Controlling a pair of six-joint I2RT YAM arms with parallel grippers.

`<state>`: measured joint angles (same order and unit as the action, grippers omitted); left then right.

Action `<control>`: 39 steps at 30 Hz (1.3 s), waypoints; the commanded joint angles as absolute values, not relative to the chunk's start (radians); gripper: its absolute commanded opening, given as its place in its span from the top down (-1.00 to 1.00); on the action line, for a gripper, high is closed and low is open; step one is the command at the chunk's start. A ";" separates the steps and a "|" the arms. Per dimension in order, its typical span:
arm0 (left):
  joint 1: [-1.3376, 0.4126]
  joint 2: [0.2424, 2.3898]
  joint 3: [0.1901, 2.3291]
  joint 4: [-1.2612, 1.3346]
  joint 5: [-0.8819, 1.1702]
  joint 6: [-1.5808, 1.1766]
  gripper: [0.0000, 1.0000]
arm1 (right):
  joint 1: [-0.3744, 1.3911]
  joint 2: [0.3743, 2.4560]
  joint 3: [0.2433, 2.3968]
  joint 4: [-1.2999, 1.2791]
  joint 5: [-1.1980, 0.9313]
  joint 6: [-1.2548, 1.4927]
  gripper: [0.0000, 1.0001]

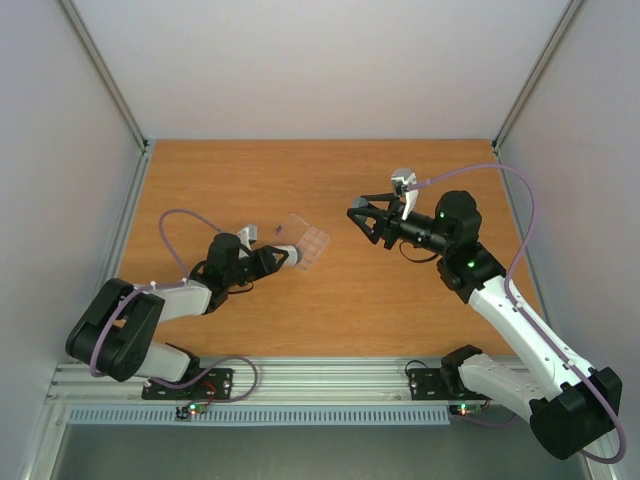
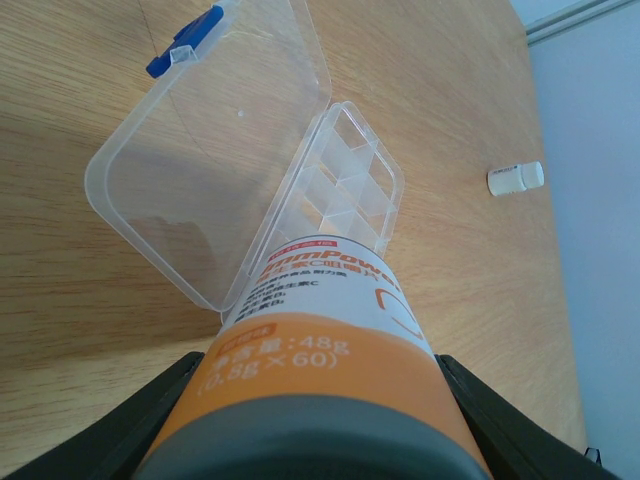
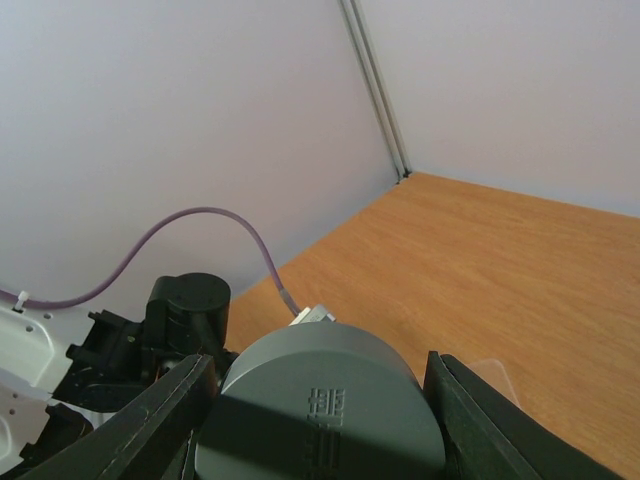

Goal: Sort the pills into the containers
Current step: Pour the pill into the pill container.

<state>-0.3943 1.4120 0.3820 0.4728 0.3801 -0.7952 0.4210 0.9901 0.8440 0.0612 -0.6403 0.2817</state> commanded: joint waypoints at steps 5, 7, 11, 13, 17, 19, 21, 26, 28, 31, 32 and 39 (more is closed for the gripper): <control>-0.397 1.396 0.381 0.525 0.377 -0.801 0.99 | 0.426 0.989 0.837 0.091 -0.647 0.283 0.58; -0.396 1.400 0.374 0.542 0.379 -0.810 0.99 | 0.426 0.989 0.837 0.091 -0.647 0.283 0.58; -0.394 1.404 0.367 0.568 0.382 -0.830 0.99 | 0.426 0.984 0.837 0.085 -0.645 0.281 0.58; -0.393 1.407 0.368 0.569 0.385 -0.836 0.99 | 0.426 0.982 0.836 0.082 -0.644 0.279 0.58; -0.388 1.401 0.370 0.564 0.385 -0.838 0.99 | 0.426 0.983 0.837 0.083 -0.644 0.280 0.58; -0.387 1.394 0.371 0.555 0.383 -0.834 0.99 | 0.426 0.984 0.837 0.086 -0.644 0.282 0.59; -0.386 1.384 0.370 0.547 0.378 -0.832 0.99 | 0.425 0.984 0.836 0.088 -0.646 0.284 0.59; -0.379 1.368 0.366 0.537 0.375 -0.828 0.99 | 0.426 0.988 0.835 0.092 -0.647 0.288 0.59; -0.377 1.364 0.364 0.537 0.374 -0.828 0.99 | 0.426 0.988 0.835 0.094 -0.647 0.288 0.59; -0.376 1.366 0.370 0.530 0.378 -0.827 0.99 | 0.426 0.989 0.835 0.094 -0.649 0.288 0.59; -0.376 1.367 0.371 0.526 0.380 -0.823 0.99 | 0.426 0.990 0.836 0.095 -0.648 0.289 0.59; -0.376 1.347 0.395 0.453 0.377 -0.781 0.99 | 0.426 0.994 0.827 0.101 -0.647 0.293 0.59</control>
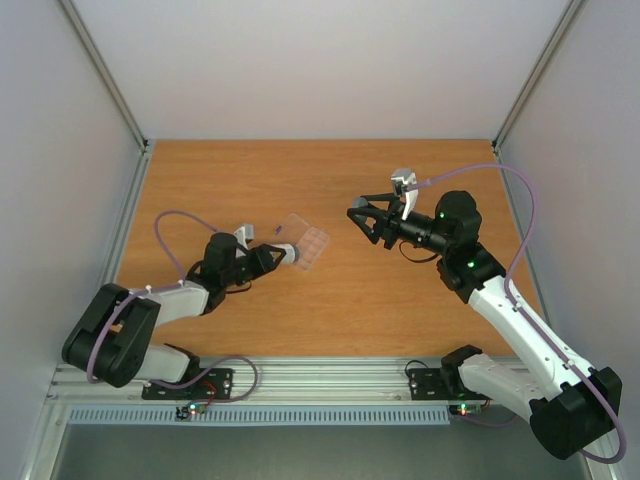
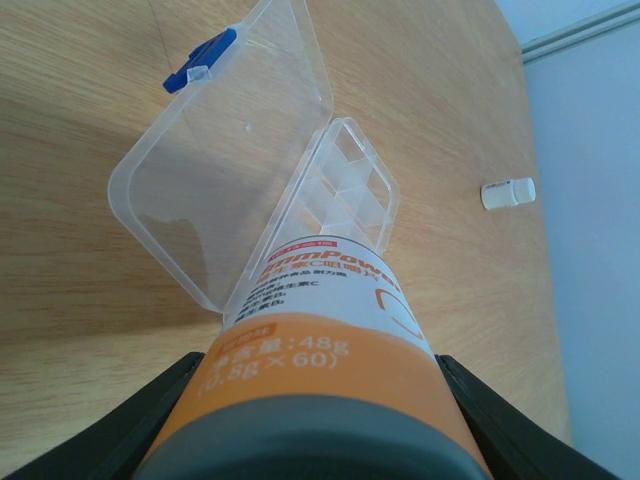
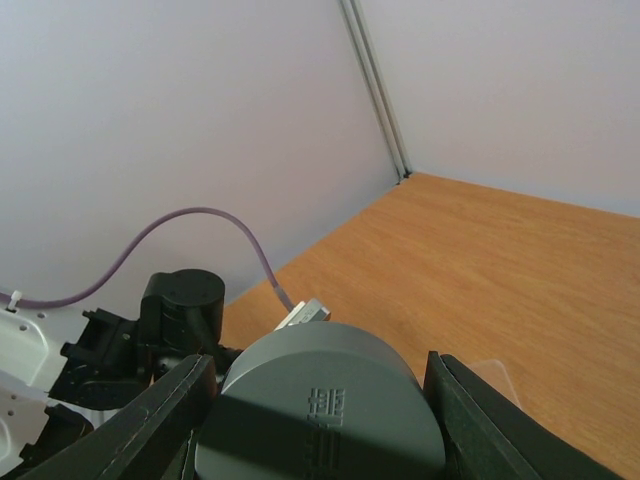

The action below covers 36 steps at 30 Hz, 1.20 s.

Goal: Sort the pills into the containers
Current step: Pour the pill into the pill container.

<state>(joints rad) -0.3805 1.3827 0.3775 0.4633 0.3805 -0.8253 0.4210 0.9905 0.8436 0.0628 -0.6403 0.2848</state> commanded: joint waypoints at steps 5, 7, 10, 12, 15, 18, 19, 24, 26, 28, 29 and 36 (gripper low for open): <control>-0.376 1.333 0.411 0.407 0.373 -0.755 0.99 | 0.426 0.997 0.826 0.113 -0.650 0.302 0.59; -0.376 1.332 0.416 0.397 0.371 -0.750 0.99 | 0.426 0.999 0.826 0.116 -0.652 0.304 0.59; -0.377 1.334 0.426 0.381 0.371 -0.743 0.99 | 0.426 1.003 0.826 0.120 -0.653 0.306 0.59; -0.377 1.333 0.429 0.377 0.368 -0.738 0.99 | 0.426 1.003 0.826 0.121 -0.653 0.308 0.59; -0.377 1.335 0.438 0.368 0.368 -0.733 0.99 | 0.427 1.003 0.828 0.120 -0.653 0.307 0.59; -0.379 1.333 0.453 0.342 0.364 -0.719 0.99 | 0.426 1.006 0.830 0.120 -0.653 0.307 0.59; -0.379 1.334 0.458 0.334 0.364 -0.716 0.99 | 0.426 1.005 0.829 0.120 -0.653 0.306 0.59; -0.380 1.337 0.468 0.316 0.361 -0.701 0.99 | 0.426 1.009 0.831 0.122 -0.655 0.308 0.59; -0.384 1.339 0.475 0.305 0.357 -0.695 0.99 | 0.426 1.011 0.832 0.123 -0.655 0.308 0.59; -0.386 1.342 0.481 0.294 0.354 -0.687 0.99 | 0.426 1.014 0.833 0.124 -0.655 0.308 0.59; -0.387 1.343 0.482 0.291 0.353 -0.685 0.99 | 0.427 1.014 0.832 0.124 -0.655 0.308 0.59; -0.396 1.346 0.505 0.259 0.341 -0.665 0.99 | 0.426 1.020 0.831 0.128 -0.657 0.311 0.59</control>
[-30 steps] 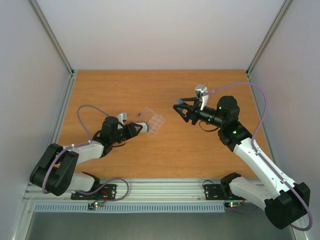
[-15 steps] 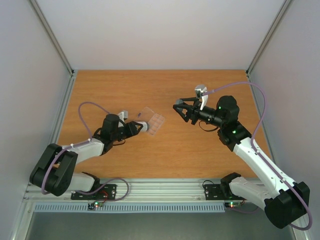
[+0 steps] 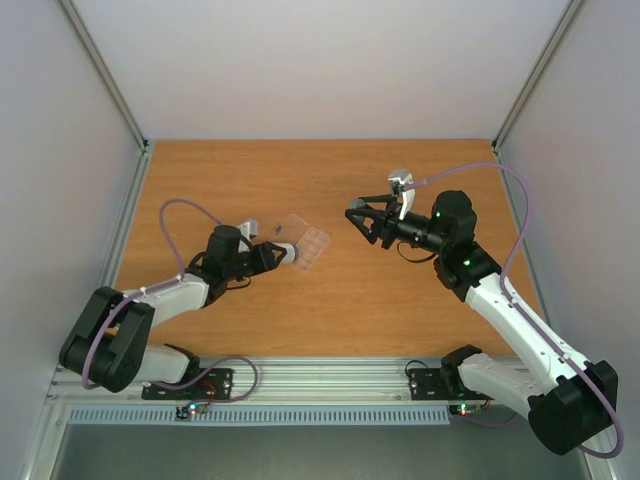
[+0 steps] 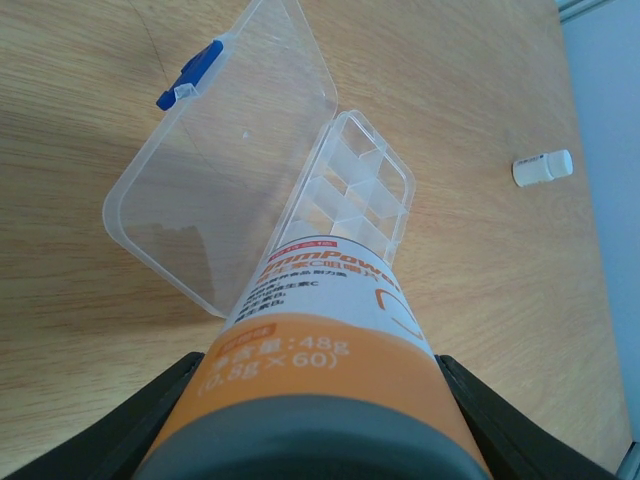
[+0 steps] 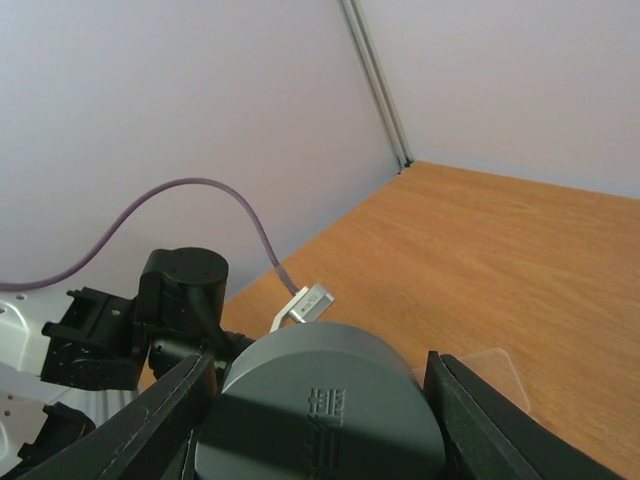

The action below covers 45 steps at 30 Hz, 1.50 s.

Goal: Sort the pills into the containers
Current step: Pour the pill into the pill container.

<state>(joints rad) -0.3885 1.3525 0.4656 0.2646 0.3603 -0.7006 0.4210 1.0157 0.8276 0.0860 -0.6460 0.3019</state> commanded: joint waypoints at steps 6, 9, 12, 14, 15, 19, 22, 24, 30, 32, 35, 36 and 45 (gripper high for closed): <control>-0.404 1.356 0.520 0.235 0.329 -0.650 0.99 | 0.426 1.024 0.831 0.132 -0.658 0.309 0.59; -0.405 1.360 0.520 0.235 0.325 -0.648 0.99 | 0.426 1.026 0.829 0.135 -0.658 0.309 0.59; -0.411 1.367 0.523 0.235 0.324 -0.643 0.99 | 0.426 1.029 0.829 0.136 -0.660 0.308 0.59; -0.411 1.369 0.524 0.236 0.321 -0.643 0.99 | 0.426 1.032 0.829 0.138 -0.660 0.308 0.59; -0.411 1.371 0.527 0.235 0.320 -0.643 0.99 | 0.426 1.032 0.830 0.138 -0.660 0.308 0.59; -0.416 1.380 0.540 0.215 0.311 -0.630 0.99 | 0.426 1.037 0.830 0.138 -0.660 0.307 0.59; -0.420 1.384 0.546 0.205 0.307 -0.620 0.99 | 0.426 1.040 0.828 0.141 -0.661 0.306 0.59; -0.420 1.377 0.542 0.209 0.303 -0.621 0.99 | 0.426 1.042 0.828 0.143 -0.661 0.308 0.59; -0.421 1.362 0.545 0.216 0.304 -0.625 0.99 | 0.426 1.045 0.830 0.144 -0.663 0.307 0.59; -0.420 1.359 0.546 0.214 0.302 -0.624 0.99 | 0.426 1.045 0.831 0.143 -0.663 0.305 0.59; -0.420 1.355 0.547 0.205 0.300 -0.621 0.99 | 0.426 1.044 0.829 0.142 -0.663 0.304 0.59; -0.421 1.354 0.548 0.202 0.299 -0.621 0.99 | 0.426 1.045 0.829 0.141 -0.663 0.304 0.59; -0.420 1.328 0.546 0.192 0.307 -0.620 0.99 | 0.426 1.045 0.823 0.144 -0.664 0.304 0.59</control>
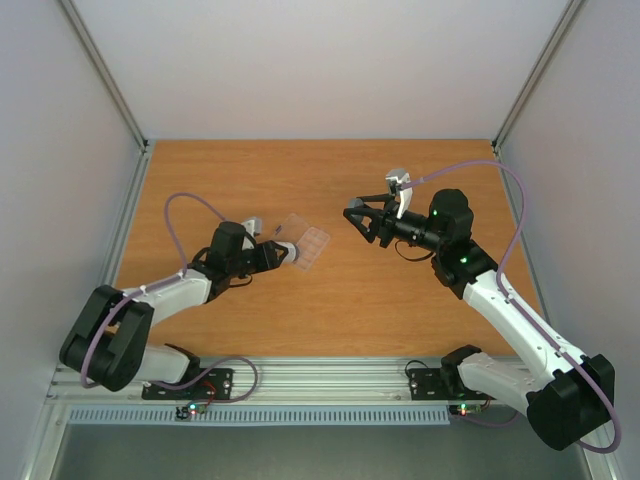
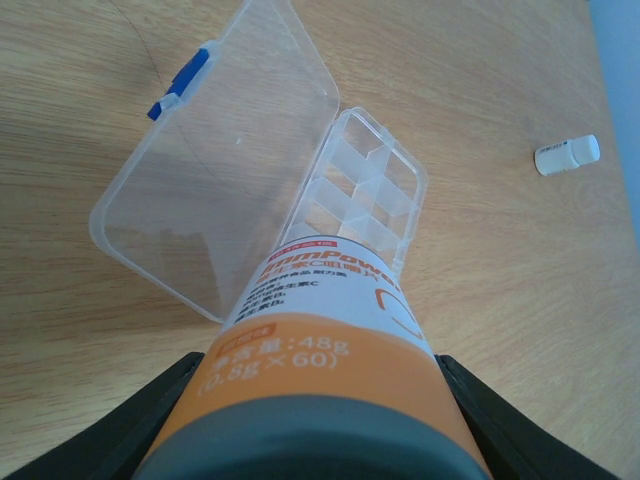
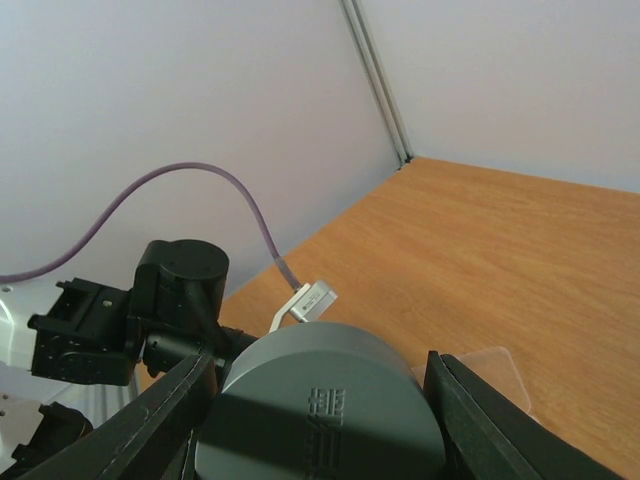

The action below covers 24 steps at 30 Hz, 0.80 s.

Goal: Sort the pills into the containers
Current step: Pour the pill into the pill container.

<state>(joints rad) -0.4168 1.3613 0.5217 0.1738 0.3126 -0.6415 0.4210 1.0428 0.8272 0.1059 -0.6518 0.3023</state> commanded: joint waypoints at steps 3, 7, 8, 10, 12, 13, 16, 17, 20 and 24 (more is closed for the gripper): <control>-0.420 1.319 0.545 0.194 0.310 -0.620 0.99 | 0.426 1.045 0.822 0.148 -0.666 0.307 0.59; -0.422 1.313 0.545 0.194 0.314 -0.619 0.99 | 0.426 1.046 0.823 0.149 -0.666 0.308 0.59; -0.422 1.312 0.545 0.195 0.314 -0.618 0.99 | 0.426 1.045 0.823 0.149 -0.666 0.308 0.60; -0.422 1.308 0.543 0.193 0.313 -0.618 0.99 | 0.426 1.045 0.822 0.149 -0.666 0.310 0.59; -0.423 1.308 0.544 0.187 0.312 -0.616 0.99 | 0.426 1.044 0.822 0.149 -0.664 0.310 0.60; -0.422 1.311 0.544 0.186 0.313 -0.615 0.99 | 0.426 1.045 0.821 0.149 -0.665 0.311 0.60; -0.424 1.318 0.542 0.187 0.312 -0.612 0.99 | 0.426 1.045 0.820 0.152 -0.666 0.313 0.60; -0.425 1.321 0.541 0.186 0.310 -0.612 0.99 | 0.426 1.046 0.820 0.151 -0.666 0.313 0.60; -0.437 1.339 0.544 0.181 0.305 -0.606 0.99 | 0.426 1.046 0.817 0.152 -0.665 0.314 0.60; -0.452 1.363 0.542 0.176 0.280 -0.600 0.99 | 0.426 1.047 0.816 0.153 -0.664 0.316 0.59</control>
<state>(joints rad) -0.4385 1.3376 0.5217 0.1596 0.3050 -0.6270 0.4210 1.0428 0.8257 0.1112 -0.6521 0.3042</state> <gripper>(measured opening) 0.553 0.547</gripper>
